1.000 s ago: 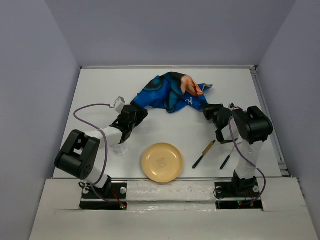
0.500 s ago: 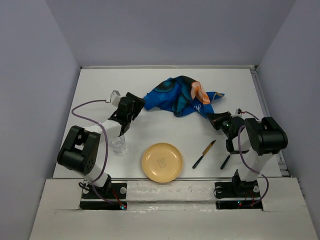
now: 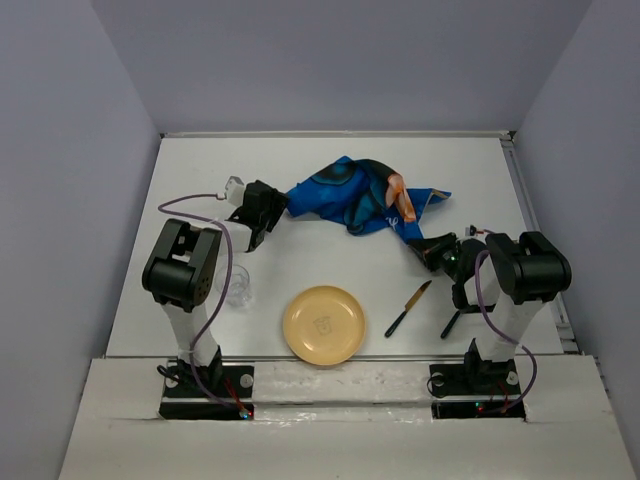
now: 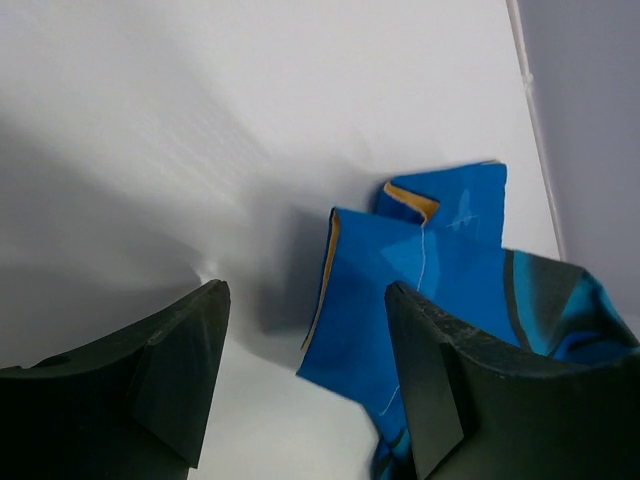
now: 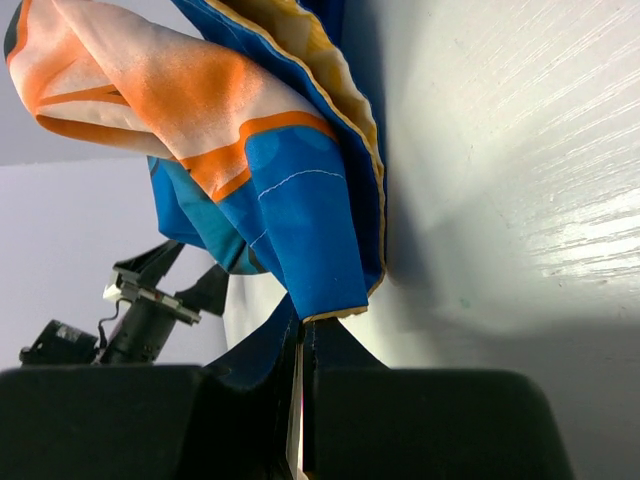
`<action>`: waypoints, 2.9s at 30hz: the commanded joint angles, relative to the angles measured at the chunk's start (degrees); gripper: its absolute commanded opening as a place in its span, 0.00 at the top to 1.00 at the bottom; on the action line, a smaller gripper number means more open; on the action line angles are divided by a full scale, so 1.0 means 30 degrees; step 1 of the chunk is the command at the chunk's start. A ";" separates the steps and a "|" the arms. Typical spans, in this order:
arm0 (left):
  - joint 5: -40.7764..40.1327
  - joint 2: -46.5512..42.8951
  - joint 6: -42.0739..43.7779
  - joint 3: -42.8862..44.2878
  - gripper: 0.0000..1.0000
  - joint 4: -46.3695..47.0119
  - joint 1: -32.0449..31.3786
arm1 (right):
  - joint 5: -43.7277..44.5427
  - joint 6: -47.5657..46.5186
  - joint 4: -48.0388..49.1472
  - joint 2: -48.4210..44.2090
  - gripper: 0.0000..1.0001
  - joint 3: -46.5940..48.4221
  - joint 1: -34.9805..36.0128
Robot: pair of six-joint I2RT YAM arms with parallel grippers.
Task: Set the dinner table for one person
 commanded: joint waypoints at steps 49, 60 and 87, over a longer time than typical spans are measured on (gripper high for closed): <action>-0.0401 -0.9334 0.7549 0.3622 1.00 0.2456 0.1626 | 0.1169 -1.0428 -1.9329 -1.3612 1.00 1.1742 -0.0118; -0.0693 -1.5483 0.9684 0.5790 1.00 0.0524 0.2299 | 0.3163 -1.3509 -2.5843 -1.5988 1.00 2.0761 -0.0118; 0.4608 -0.7223 0.7548 1.1122 1.00 0.0055 0.6781 | -0.3572 -1.0435 -2.4467 -0.3859 1.00 3.1371 -0.2227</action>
